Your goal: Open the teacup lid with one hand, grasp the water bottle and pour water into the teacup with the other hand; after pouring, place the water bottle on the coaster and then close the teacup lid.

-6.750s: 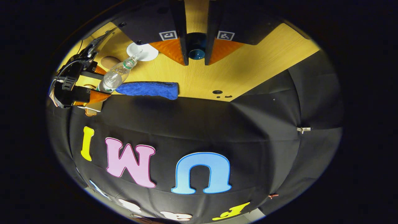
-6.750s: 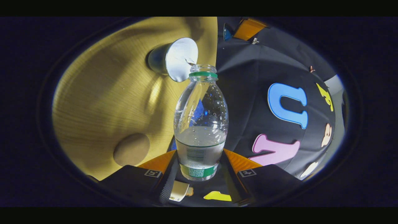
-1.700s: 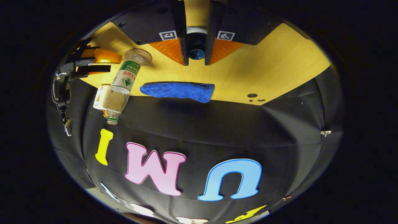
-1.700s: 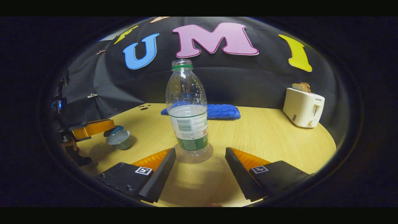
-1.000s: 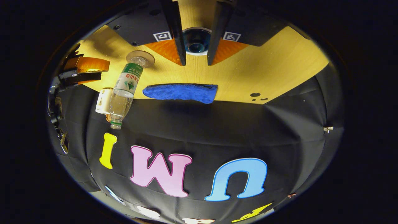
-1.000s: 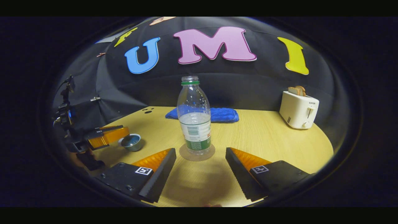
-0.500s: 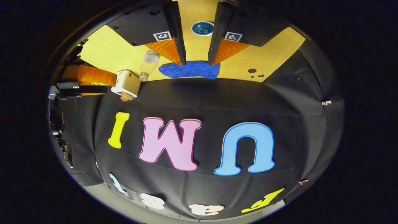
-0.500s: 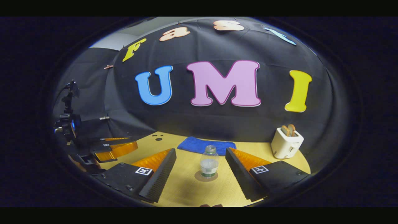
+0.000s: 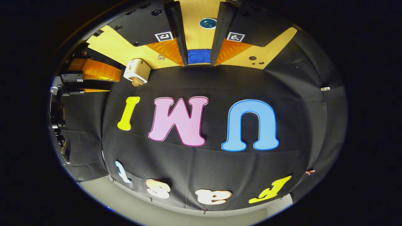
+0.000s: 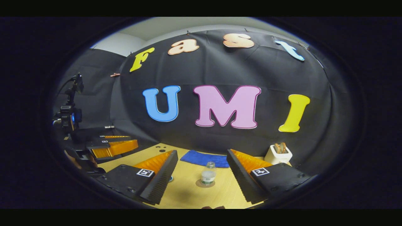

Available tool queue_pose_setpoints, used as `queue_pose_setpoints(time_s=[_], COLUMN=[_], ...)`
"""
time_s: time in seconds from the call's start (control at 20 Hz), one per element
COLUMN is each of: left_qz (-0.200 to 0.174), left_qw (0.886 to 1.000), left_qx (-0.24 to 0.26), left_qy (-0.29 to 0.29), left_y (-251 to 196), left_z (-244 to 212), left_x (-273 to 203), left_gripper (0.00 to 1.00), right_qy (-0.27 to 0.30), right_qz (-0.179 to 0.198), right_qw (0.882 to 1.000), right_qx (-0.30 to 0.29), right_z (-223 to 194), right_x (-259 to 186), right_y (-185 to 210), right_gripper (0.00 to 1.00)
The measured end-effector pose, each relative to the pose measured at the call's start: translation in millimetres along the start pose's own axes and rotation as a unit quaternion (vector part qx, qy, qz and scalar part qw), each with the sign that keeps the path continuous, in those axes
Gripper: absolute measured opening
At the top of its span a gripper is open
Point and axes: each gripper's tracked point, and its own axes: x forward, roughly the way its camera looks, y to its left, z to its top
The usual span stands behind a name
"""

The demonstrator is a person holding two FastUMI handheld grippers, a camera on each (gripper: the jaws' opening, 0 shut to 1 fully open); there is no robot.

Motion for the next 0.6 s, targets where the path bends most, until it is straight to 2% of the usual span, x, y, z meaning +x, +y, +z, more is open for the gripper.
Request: queue_pose_setpoints(time_s=[0.6], left_qz=[-0.003], left_qw=[1.000], left_qx=[0.012], left_qy=[-0.028], left_y=[2.0], left_z=[31.0], left_x=[-12.0], left_gripper=[0.48], right_qy=[-0.021], right_qz=[-0.020], right_qw=[1.000], right_qx=[-0.001], right_z=[18.7], right_x=[-17.8], right_y=[-14.9], right_gripper=[0.97])
